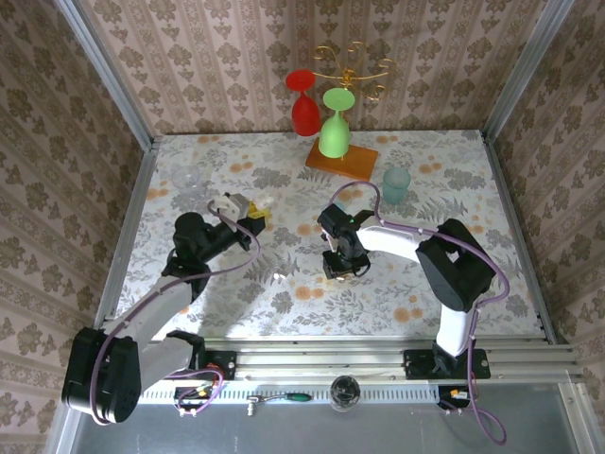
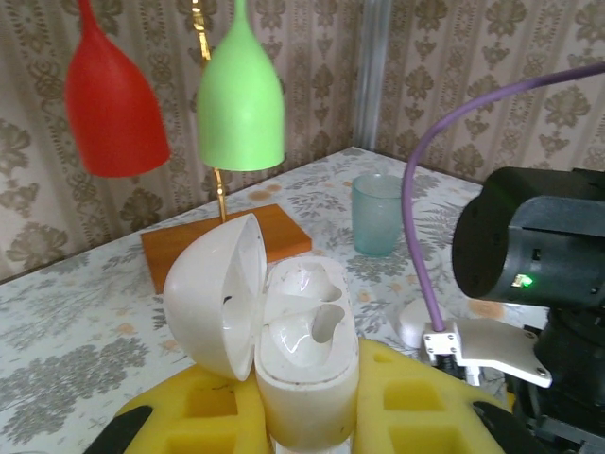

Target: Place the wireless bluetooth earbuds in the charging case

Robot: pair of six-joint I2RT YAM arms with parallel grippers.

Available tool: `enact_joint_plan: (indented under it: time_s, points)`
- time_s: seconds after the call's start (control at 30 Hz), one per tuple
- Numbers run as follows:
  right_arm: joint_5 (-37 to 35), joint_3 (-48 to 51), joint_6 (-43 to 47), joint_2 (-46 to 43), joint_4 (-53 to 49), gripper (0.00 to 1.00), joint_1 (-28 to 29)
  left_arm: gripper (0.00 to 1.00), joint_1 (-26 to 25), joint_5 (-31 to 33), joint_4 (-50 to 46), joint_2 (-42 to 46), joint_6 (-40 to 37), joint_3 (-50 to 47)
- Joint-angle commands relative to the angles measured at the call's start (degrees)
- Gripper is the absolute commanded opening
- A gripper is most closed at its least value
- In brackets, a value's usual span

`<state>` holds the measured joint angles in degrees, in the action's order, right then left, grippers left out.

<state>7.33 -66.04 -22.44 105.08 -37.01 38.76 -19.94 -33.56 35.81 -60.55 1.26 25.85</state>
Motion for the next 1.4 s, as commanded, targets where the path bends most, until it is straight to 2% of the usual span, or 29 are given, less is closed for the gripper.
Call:
enact_joint_plan:
  time_s: [0.0,0.2,0.33,0.43,0.7,0.87,1.37]
  points:
    - [-3.6,0.1,-0.5,-3.2,-0.1,0.4,0.8,0.0,-0.6,0.4,1.3,0.4,0.6,0.7]
    - [-9.5,-4.7,1.6,-1.9,-6.6,0.42,3.4,0.0,1.2,3.7,-0.9,5.2,2.8,-2.6]
    - [-13.1,-8.9,3.6,0.4,-12.1,0.42,5.4,0.0,8.7,1.9,3.9,8.1,9.4,-6.9]
    - [-15.8,-12.2,5.0,2.5,-16.7,0.41,7.2,0.0,12.3,1.1,5.1,9.5,10.3,-8.3]
    - [-20.9,-19.9,7.3,9.4,-25.5,0.4,10.3,0.0,12.6,-0.2,5.8,8.4,9.6,-7.9]
    - [-21.0,-21.9,8.1,13.0,-27.9,0.4,10.9,0.0,12.5,-0.4,6.0,7.4,9.3,-7.6]
    - [-22.4,-24.1,9.9,17.6,-27.5,0.36,10.9,0.0,12.3,-1.6,5.1,7.0,8.8,-7.5]
